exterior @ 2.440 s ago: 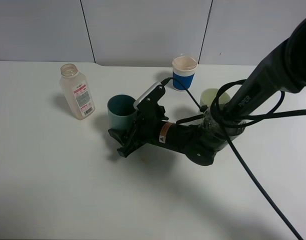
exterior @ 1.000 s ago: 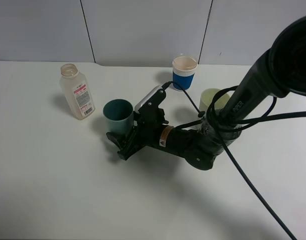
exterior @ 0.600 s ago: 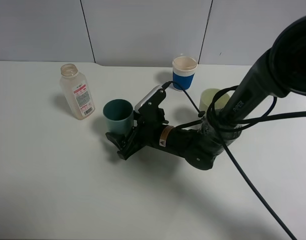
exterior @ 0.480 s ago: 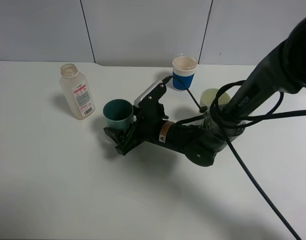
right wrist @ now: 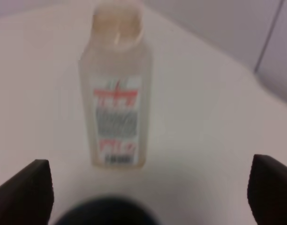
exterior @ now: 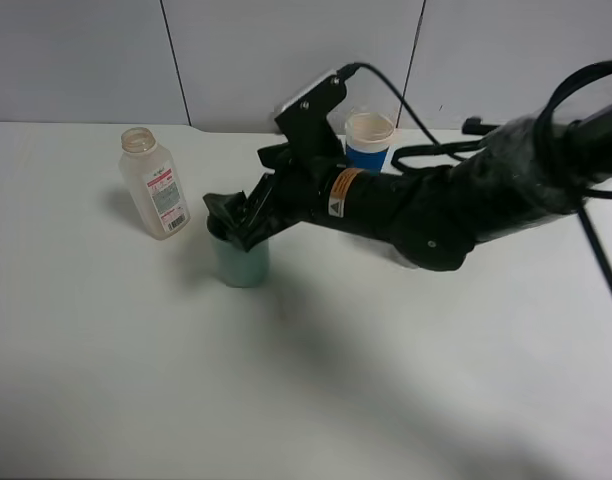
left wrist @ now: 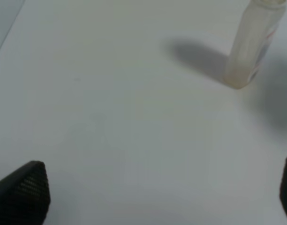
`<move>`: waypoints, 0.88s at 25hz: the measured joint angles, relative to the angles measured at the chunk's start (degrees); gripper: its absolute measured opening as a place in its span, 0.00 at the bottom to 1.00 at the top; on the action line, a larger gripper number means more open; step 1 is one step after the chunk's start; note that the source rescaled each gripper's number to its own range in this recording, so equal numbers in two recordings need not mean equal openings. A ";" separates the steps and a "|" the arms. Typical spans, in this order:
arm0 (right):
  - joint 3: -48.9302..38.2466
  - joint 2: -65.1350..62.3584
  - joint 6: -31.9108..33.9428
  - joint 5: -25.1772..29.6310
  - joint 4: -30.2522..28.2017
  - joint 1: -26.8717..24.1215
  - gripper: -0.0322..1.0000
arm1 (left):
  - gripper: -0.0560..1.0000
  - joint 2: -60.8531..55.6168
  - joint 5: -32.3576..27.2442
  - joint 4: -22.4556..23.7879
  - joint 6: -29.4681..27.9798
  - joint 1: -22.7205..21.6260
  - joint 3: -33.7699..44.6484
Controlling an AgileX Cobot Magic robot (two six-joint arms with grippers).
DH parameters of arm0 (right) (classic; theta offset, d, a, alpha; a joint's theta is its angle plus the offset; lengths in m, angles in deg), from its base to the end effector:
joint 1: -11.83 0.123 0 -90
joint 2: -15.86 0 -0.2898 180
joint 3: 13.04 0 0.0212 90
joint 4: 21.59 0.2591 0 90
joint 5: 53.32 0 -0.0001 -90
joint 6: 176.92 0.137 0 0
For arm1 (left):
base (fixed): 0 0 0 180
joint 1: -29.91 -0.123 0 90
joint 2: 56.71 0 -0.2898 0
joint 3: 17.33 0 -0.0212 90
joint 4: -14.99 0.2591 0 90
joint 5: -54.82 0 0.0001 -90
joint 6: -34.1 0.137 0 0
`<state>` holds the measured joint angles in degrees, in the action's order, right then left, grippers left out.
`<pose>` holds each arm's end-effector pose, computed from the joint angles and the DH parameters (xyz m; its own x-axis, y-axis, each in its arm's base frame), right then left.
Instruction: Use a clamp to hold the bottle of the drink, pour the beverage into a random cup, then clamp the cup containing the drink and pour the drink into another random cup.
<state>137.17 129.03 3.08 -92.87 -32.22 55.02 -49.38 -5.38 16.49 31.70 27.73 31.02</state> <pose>0.2945 0.2985 0.1626 -0.0640 -0.2552 -0.9648 -0.7800 0.6158 -0.1111 0.0377 0.0045 0.2637 -0.4342 -0.0454 -0.8997 -0.0710 0.9973 -0.0161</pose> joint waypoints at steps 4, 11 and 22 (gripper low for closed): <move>0.17 -7.01 -7.17 5.20 4.75 -0.07 0.45 | 1.00 0.00 0.00 0.00 0.00 0.00 0.00; 0.17 -14.80 -14.97 14.16 8.48 -4.47 0.45 | 1.00 0.00 0.00 0.00 0.00 0.00 0.00; 0.17 -24.68 -6.12 28.29 7.03 -26.24 0.45 | 1.00 0.00 0.00 0.00 0.00 0.00 0.00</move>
<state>137.34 104.34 -3.04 -64.58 -25.20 28.77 -49.38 -5.38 16.49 31.70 27.73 31.02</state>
